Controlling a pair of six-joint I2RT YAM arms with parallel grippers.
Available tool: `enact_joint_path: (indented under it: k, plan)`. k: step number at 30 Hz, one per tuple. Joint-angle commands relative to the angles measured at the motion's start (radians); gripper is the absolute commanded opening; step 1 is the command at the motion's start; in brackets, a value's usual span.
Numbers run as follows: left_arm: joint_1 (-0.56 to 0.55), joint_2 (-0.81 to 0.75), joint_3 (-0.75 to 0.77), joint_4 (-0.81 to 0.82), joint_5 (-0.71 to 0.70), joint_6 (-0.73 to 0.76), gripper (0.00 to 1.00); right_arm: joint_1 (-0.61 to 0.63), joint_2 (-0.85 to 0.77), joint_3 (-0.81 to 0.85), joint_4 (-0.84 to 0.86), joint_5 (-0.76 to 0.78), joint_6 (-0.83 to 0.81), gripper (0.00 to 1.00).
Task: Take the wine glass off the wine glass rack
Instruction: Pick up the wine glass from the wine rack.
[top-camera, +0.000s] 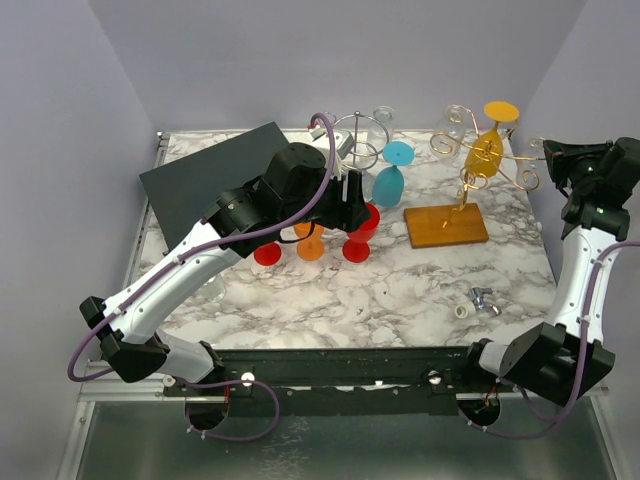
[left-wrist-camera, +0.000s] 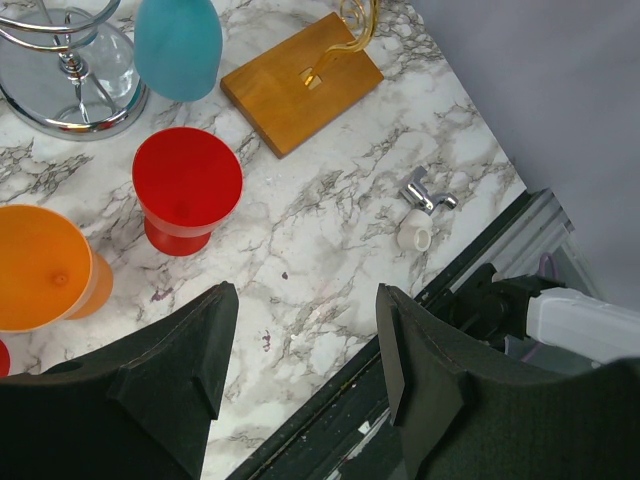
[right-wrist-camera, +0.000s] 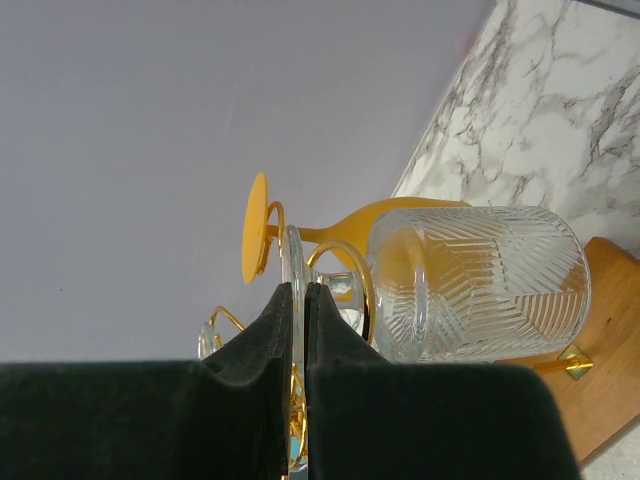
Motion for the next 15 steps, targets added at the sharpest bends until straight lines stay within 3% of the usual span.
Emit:
enact_joint_path:
  k: [1,15]
  plan:
    - [0.005,-0.014,0.026,0.014,0.011,-0.005,0.64,0.001,-0.068,-0.024,0.031,0.053,0.026,0.01]
    - [0.005,-0.011,0.024,0.015,0.012,-0.005,0.64,-0.014,-0.134,-0.139,0.121,0.091,0.134,0.01]
